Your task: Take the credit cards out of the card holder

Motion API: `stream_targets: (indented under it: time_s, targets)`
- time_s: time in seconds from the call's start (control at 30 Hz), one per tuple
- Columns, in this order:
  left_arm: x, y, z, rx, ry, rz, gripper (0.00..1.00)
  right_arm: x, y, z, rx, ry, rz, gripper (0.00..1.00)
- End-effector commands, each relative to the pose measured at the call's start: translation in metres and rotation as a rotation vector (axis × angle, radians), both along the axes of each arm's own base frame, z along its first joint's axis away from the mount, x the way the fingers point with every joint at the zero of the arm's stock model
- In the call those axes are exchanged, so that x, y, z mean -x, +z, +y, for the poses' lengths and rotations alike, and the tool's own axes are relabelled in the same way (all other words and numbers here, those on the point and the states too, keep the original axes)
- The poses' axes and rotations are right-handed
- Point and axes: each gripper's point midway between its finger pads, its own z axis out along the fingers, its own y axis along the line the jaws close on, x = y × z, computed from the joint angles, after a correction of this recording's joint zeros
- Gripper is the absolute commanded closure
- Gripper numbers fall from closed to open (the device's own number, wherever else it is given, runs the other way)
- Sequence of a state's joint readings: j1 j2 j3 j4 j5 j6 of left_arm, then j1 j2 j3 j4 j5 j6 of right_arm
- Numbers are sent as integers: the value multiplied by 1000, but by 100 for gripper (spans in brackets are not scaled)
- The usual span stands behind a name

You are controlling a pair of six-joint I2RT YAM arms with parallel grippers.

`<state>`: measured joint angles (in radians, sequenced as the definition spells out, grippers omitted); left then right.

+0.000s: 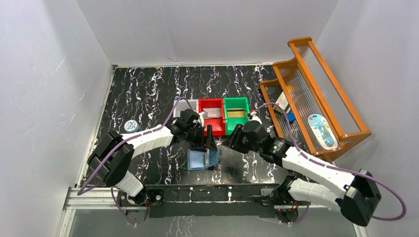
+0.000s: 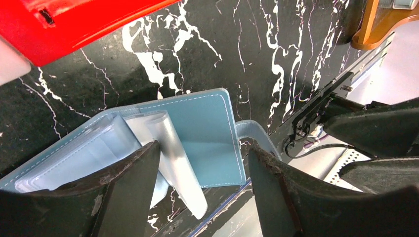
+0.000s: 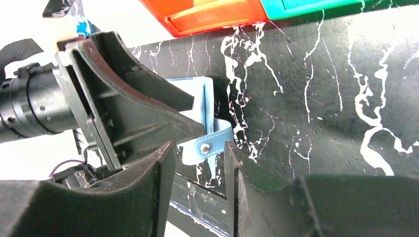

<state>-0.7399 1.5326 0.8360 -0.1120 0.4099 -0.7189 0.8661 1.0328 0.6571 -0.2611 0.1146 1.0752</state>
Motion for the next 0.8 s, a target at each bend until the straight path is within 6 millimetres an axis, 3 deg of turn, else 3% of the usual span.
stream_targets:
  time_s: [0.0, 0.1, 0.2, 0.47, 0.77]
  targets:
    - [-7, 16, -15, 47, -21, -23, 35, 3, 13, -4, -92, -6, -77, 55]
    - [-12, 19, -19, 52, -20, -33, 32, 10, 20, 8, -173, 61, -106, 57]
    - [-19, 23, -27, 68, -19, -39, 31, 13, 12, 15, -193, 83, -71, 57]
    - [-13, 32, -46, 171, -61, 19, 30, 20, 7, 34, -218, 141, -60, 60]
    - [-8, 23, -45, 176, -39, 60, 28, 30, -12, 53, -181, 206, 6, 63]
